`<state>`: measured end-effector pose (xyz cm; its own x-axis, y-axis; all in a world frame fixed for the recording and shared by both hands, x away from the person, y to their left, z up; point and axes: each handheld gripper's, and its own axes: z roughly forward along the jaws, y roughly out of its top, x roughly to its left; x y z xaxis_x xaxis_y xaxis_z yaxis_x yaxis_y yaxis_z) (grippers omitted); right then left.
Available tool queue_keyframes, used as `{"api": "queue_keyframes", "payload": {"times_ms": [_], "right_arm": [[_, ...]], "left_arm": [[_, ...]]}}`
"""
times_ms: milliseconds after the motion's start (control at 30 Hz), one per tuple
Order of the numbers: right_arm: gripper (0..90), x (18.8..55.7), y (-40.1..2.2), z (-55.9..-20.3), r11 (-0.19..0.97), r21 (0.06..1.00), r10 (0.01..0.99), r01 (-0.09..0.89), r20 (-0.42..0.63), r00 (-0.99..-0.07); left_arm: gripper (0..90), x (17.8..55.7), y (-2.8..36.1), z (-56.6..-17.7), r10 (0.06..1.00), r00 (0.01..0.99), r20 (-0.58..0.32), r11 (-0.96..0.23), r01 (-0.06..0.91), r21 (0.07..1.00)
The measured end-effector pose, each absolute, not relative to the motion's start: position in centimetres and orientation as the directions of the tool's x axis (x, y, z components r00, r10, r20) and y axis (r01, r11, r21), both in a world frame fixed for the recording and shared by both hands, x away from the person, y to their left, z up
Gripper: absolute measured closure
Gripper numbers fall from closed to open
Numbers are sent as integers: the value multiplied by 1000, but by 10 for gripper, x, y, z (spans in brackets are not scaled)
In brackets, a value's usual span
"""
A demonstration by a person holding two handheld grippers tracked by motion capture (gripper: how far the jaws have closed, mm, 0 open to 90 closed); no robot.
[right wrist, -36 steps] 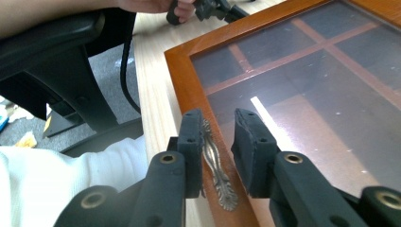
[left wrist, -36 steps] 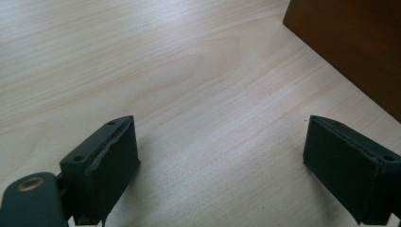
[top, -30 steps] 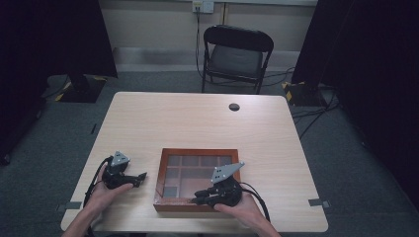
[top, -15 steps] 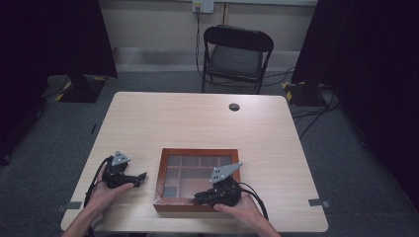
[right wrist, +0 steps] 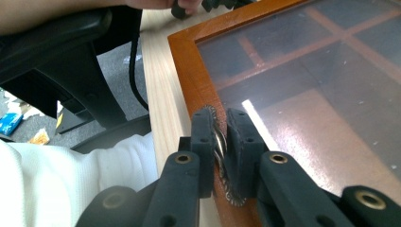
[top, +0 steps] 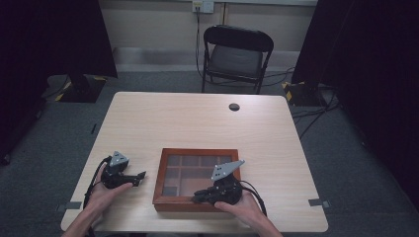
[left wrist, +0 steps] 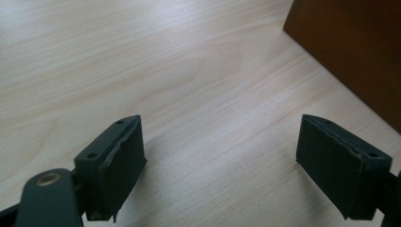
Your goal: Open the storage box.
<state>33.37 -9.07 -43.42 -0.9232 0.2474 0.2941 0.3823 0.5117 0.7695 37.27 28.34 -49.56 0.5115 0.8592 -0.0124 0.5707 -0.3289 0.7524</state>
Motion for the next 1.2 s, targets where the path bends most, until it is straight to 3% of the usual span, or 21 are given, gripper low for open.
{"api": "queue_keyframes", "payload": {"times_ms": [533,1200], "right_arm": [[828,339,-91,-419,525,767,230,370,291,-929],[829,349,-90,-393,533,764,218,363,291,-932]], "left_arm": [[163,366,278,-484,837,547,11,-342,507,791],[181,359,267,-468,790,613,-24,-315,438,842]]}}
